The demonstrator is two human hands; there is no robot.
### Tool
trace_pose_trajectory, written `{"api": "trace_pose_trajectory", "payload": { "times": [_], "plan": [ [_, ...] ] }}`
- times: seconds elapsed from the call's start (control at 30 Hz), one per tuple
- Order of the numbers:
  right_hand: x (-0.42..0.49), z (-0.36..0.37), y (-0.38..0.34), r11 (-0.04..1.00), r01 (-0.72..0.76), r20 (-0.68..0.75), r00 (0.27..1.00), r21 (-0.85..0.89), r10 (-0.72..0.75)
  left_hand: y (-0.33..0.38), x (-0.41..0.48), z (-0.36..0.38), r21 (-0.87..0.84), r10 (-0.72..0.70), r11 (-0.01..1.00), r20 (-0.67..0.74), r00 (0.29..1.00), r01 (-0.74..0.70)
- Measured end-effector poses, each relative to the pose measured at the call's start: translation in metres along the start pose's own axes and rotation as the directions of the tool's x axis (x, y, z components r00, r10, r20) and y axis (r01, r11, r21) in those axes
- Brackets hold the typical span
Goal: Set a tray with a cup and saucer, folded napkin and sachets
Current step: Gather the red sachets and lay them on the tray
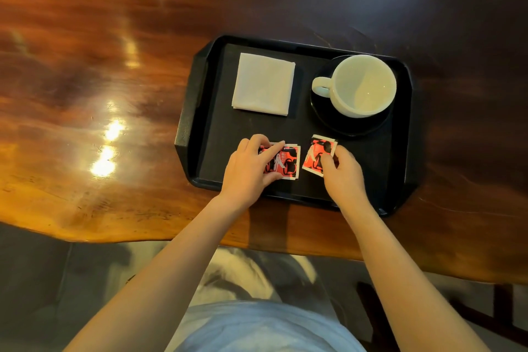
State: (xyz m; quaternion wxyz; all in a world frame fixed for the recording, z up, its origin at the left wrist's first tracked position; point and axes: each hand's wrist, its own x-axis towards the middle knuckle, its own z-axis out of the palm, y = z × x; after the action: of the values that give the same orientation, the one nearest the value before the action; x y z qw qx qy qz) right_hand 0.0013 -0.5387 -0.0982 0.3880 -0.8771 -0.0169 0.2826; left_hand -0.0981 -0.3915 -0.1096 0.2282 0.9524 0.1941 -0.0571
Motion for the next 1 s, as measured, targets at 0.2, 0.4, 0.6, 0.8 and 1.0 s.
{"api": "trace_pose_trajectory", "payload": {
  "times": [0.2, 0.4, 0.6, 0.8, 1.0],
  "plan": [
    [-0.001, 0.004, 0.005, 1.0, -0.012, 0.133, 0.991, 0.011, 0.011, 0.0, -0.001, 0.0, 0.011, 0.005, 1.0, 0.003, 1.0, -0.005],
    [-0.01, 0.01, 0.003, 0.944, 0.131, -0.044, 0.988, -0.303, -0.151, 0.0, -0.001, 0.001, 0.012, 0.004, 1.0, -0.003, 1.0, -0.004],
    [-0.014, 0.007, 0.006, 0.848, 0.303, -0.038, 0.935, -0.435, -0.354, -0.001, 0.0, 0.001, 0.032, 0.025, 0.999, 0.006, 1.0, -0.025],
    [-0.006, 0.005, 0.014, 0.673, 0.485, 0.23, 0.87, -0.558, -0.437, -0.001, 0.0, 0.0, 0.036, 0.057, 0.998, 0.017, 0.998, -0.058],
    [-0.003, 0.003, 0.018, 0.657, 0.469, 0.175, 0.869, -0.591, -0.463, 0.002, 0.002, -0.002, 0.037, 0.089, 0.995, 0.04, 0.995, -0.091]
  ]
}}
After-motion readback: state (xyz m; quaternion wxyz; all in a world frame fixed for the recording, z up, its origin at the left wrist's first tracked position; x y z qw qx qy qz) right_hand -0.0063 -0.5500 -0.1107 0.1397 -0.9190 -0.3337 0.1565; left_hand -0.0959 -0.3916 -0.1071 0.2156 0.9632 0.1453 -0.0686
